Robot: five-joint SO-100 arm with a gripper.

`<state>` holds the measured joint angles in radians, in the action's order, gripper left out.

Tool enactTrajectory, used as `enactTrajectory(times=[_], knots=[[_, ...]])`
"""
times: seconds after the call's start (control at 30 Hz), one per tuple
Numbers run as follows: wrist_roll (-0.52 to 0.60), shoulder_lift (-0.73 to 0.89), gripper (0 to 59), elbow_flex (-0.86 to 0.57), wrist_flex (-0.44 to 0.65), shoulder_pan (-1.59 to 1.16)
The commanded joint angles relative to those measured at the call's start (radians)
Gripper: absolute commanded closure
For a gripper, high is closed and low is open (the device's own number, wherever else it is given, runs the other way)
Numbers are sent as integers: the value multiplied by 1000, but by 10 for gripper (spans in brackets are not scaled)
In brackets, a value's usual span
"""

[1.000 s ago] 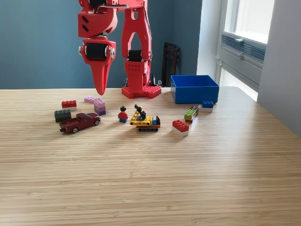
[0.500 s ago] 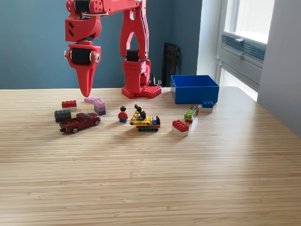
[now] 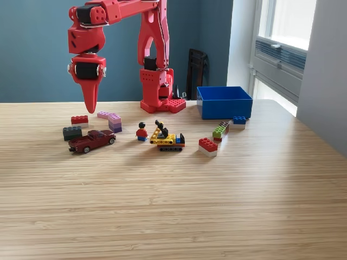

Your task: Grasp a lego block and put it in the bin.

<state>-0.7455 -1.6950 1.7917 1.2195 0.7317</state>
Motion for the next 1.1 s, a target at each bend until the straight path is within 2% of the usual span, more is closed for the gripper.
enactTrajectory(times=[0.03,0.23,0.47,0.9,1.07,1.1], knots=[[-100,-77,586,12,5,60],[-179,-77,586,44,-5,106],[-267,-77,586,80,-66,150],[-568,-75,586,66,-109,336],[-606,-74,583,107,-195,374],[-606,-74,552,121,-213,376]])
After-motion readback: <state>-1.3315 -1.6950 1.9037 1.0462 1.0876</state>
